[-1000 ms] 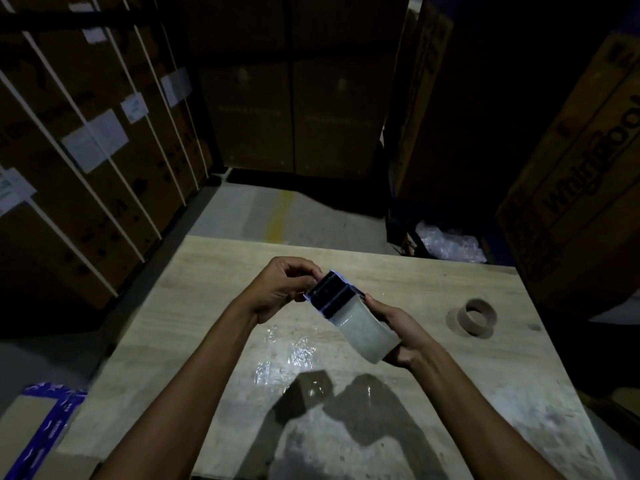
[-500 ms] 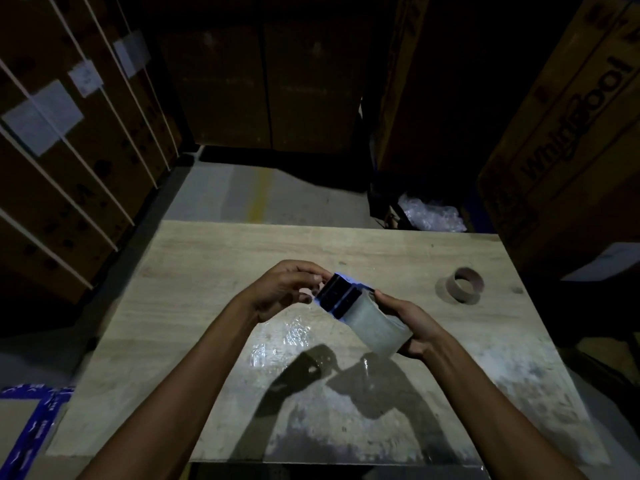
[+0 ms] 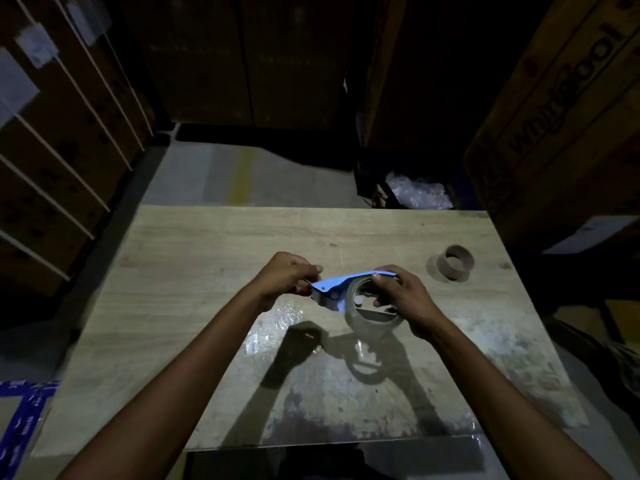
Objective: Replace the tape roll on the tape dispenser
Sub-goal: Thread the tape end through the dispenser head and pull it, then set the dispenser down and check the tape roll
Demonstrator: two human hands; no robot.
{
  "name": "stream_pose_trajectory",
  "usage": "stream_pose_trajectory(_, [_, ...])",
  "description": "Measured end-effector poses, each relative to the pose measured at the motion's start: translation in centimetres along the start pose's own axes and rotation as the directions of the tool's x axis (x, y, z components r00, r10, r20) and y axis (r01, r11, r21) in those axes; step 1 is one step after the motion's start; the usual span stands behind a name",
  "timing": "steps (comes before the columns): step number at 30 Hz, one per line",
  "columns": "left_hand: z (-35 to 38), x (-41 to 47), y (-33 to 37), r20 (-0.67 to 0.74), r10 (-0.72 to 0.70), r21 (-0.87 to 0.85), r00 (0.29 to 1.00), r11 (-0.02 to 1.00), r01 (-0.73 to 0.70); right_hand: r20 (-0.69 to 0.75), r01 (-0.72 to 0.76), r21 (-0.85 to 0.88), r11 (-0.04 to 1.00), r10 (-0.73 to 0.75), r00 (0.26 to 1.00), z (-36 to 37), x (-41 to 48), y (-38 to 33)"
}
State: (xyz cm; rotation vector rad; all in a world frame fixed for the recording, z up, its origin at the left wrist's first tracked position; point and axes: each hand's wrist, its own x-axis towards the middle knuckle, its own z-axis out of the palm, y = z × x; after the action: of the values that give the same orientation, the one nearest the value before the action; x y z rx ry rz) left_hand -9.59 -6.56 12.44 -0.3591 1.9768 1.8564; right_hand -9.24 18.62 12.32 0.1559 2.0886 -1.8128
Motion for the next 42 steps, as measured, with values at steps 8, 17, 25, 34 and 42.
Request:
stream_pose_trajectory(8, [1.9,2.3,-0.9,-0.070,-0.037,-0.027,0.997,0.999,0.035,-0.011,0.208,-0.354,0.912,-0.227,0.974,-0.9,1.1,0.7])
stream_pose_trajectory(17, [3.7,6.7,-5.0,-0.230,-0.104,-0.041,0.968,0.994,0.097,0.148,0.381,-0.703,0.601,-0.401,0.904,-2.6,3.4,1.5])
stream_pose_trajectory(25, [6.2,9.3,-10.2,-0.335,-0.043,0.112,0.941,0.990,0.085,0.389,0.467,-0.829,0.308,-0.284,0.876,-3.4,5.8,3.3])
stream_pose_trajectory(34, [9.0,10.5,-12.9,-0.299,0.068,0.386,0.952,0.921,0.056,0.542,0.575,-0.801,0.166,-0.208,0.814,-4.6,7.6,5.7])
stream_pose_trajectory(42, [10.1,10.9,-14.1,-0.236,0.263,0.700,0.935,0.714,-0.024,0.595,0.609,-0.787,0.099,-0.140,0.792,-3.7,8.3,5.0])
